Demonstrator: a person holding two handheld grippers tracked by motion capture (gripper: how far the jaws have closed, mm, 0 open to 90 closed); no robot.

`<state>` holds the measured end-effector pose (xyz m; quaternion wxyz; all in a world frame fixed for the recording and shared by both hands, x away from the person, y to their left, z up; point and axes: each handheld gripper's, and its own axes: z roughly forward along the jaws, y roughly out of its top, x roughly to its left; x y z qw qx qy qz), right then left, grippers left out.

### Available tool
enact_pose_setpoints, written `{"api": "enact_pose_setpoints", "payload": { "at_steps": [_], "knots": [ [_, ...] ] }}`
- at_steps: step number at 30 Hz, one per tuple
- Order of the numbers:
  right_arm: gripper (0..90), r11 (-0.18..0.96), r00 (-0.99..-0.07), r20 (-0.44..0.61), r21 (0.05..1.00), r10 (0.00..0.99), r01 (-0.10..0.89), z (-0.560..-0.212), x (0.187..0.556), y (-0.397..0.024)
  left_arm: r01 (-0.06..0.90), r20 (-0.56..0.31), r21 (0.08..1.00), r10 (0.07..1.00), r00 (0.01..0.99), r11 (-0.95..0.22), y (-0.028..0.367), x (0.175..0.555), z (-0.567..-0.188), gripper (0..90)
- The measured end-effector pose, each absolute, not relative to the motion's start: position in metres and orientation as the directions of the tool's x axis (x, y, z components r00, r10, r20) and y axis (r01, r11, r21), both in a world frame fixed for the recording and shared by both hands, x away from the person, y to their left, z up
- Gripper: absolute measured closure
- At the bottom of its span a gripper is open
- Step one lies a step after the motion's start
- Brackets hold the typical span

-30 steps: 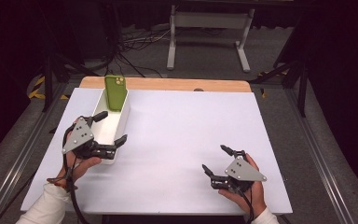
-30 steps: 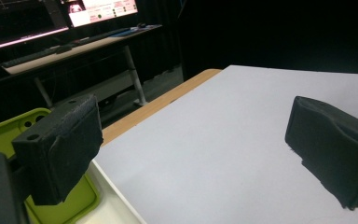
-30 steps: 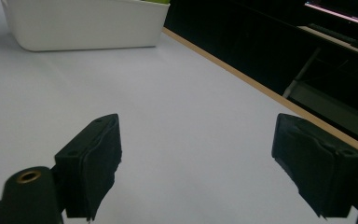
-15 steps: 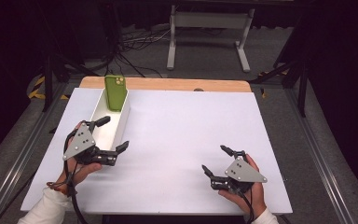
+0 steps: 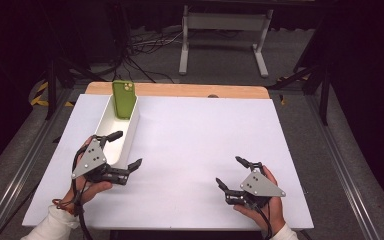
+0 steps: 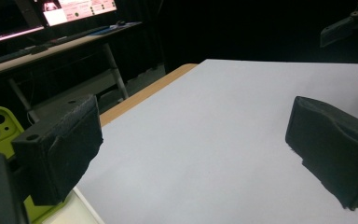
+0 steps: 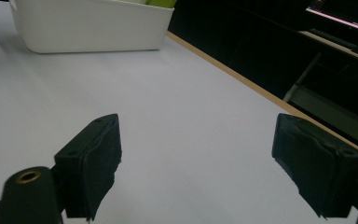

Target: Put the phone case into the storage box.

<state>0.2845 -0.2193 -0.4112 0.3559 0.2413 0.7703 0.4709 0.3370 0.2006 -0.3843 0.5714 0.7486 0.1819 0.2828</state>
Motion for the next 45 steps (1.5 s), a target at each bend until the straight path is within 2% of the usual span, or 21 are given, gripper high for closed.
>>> {"api": "enact_pose_setpoints", "payload": {
  "at_steps": [28, 41, 45],
  "knots": [
    [16.2, 0.436, -0.638, -0.318, 0.899, 0.701, 0.03, -0.412, 0.278, -0.216, -0.071, 0.257, 0.941, 0.562, 0.786, -0.331, 0.199, 0.317, -0.399, 5.3],
    [16.0, 0.436, -0.642, -0.324, 0.9, 0.695, 0.019, -0.412, 0.276, -0.215, -0.053, 0.245, 0.938, 0.549, 0.799, -0.342, 0.198, 0.308, -0.411, 5.2],
    [15.8, 0.442, -0.637, -0.333, 0.897, 0.695, 0.014, -0.412, 0.274, -0.214, -0.032, 0.219, 0.944, 0.551, 0.805, -0.328, 0.198, 0.305, -0.415, 5.3]
  ]
}}
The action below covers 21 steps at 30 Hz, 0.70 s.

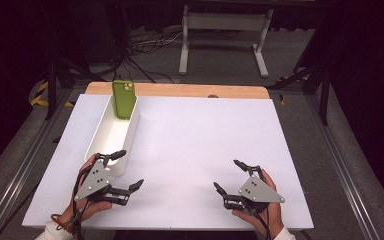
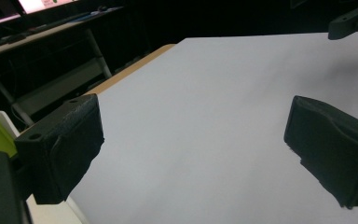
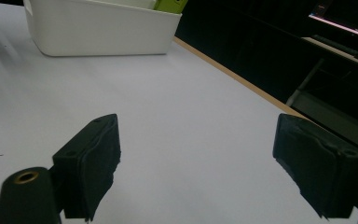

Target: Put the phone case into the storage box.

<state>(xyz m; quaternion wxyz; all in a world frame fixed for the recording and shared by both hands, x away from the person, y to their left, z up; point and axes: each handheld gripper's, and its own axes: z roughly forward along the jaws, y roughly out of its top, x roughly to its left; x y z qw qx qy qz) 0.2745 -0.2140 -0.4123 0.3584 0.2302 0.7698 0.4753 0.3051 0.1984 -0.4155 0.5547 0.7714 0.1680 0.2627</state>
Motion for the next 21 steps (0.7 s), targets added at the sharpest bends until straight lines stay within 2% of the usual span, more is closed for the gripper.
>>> {"api": "enact_pose_setpoints", "payload": {
  "at_steps": [21],
  "knots": [
    [10.1, 0.438, -0.632, -0.329, 0.899, 0.701, 0.019, -0.415, 0.274, -0.213, 0.001, 0.207, 0.935, 0.551, 0.809, -0.354, 0.199, 0.3, -0.43, 5.6]
  ]
}}
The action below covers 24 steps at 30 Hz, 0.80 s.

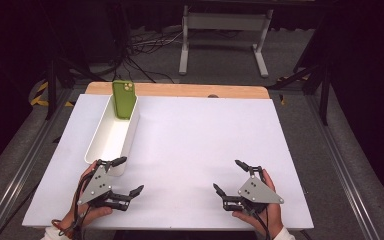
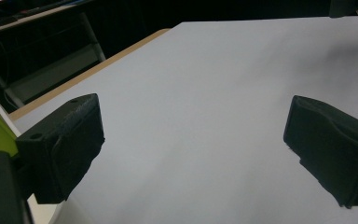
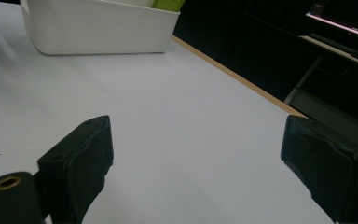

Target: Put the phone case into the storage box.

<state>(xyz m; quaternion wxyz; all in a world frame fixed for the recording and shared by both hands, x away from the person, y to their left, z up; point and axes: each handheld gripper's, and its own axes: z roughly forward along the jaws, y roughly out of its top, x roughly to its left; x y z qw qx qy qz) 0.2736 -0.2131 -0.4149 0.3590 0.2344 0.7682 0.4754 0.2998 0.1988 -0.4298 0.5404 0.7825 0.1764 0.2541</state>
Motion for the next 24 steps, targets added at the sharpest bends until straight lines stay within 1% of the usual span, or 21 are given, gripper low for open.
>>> {"api": "enact_pose_setpoints", "payload": {
  "at_steps": [5, 16, 24],
  "knots": [
    [9.7, 0.438, -0.634, -0.327, 0.899, 0.701, 0.02, -0.4153, 0.2737, -0.2127, 0.006, 0.204, 0.935, 0.551, 0.809, -0.355, 0.1989, 0.3005, -0.43, 5.6],
    [5.6, 0.451, -0.637, -0.335, 0.893, 0.694, 0.022, -0.4149, 0.2719, -0.2098, 0.0, 0.203, 0.936, 0.539, 0.817, -0.352, 0.199, 0.298, -0.4296, 5.6],
    [5.6, 0.459, -0.629, -0.345, 0.888, 0.696, 0.021, -0.4164, 0.273, -0.2074, 0.001, 0.202, 0.936, 0.538, 0.818, -0.352, 0.1985, 0.2978, -0.4301, 5.6]
  ]
}}
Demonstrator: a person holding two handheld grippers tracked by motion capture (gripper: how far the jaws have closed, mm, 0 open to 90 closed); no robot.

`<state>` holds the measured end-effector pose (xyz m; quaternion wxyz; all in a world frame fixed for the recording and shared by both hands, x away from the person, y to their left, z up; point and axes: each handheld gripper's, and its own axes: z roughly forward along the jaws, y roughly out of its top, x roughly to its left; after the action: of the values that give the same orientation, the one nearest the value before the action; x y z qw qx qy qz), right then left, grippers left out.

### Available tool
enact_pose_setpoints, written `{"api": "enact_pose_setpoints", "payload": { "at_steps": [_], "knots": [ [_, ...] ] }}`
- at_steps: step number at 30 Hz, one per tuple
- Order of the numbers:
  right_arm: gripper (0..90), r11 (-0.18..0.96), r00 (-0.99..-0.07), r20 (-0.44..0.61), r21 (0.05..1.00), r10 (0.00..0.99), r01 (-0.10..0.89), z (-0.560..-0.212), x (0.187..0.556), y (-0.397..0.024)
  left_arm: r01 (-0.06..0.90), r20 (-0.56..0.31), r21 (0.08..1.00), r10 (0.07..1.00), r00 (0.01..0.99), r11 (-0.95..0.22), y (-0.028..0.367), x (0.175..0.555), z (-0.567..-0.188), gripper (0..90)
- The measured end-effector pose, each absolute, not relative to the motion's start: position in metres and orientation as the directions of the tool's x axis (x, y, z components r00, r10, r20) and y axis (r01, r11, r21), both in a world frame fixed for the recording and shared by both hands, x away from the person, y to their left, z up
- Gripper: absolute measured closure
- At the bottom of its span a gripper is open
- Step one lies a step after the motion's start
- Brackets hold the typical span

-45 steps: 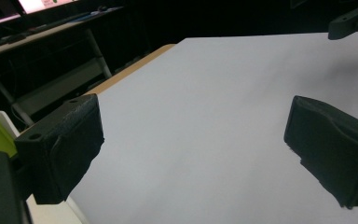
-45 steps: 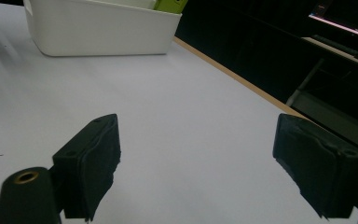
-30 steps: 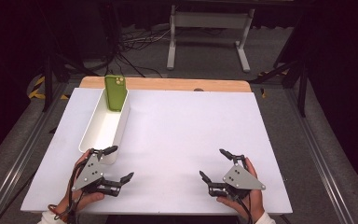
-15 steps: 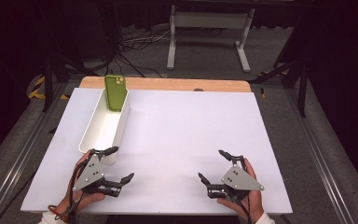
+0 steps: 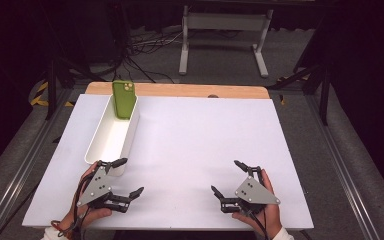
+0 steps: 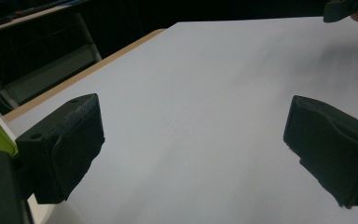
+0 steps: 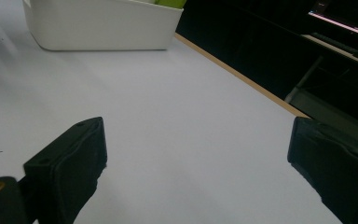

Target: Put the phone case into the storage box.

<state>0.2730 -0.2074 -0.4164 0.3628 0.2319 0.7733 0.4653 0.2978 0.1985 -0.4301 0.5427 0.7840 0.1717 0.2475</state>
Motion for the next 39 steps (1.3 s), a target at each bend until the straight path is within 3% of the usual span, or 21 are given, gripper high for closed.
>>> {"api": "enact_pose_setpoints", "payload": {
  "at_steps": [39],
  "knots": [
    [7.3, 0.484, -0.638, -0.364, 0.875, 0.679, 0.016, -0.4179, 0.2729, -0.2076, -0.007, 0.223, 0.926, 0.53, 0.818, -0.378, 0.194, 0.299, -0.4306, 6.1]
  ]
}}
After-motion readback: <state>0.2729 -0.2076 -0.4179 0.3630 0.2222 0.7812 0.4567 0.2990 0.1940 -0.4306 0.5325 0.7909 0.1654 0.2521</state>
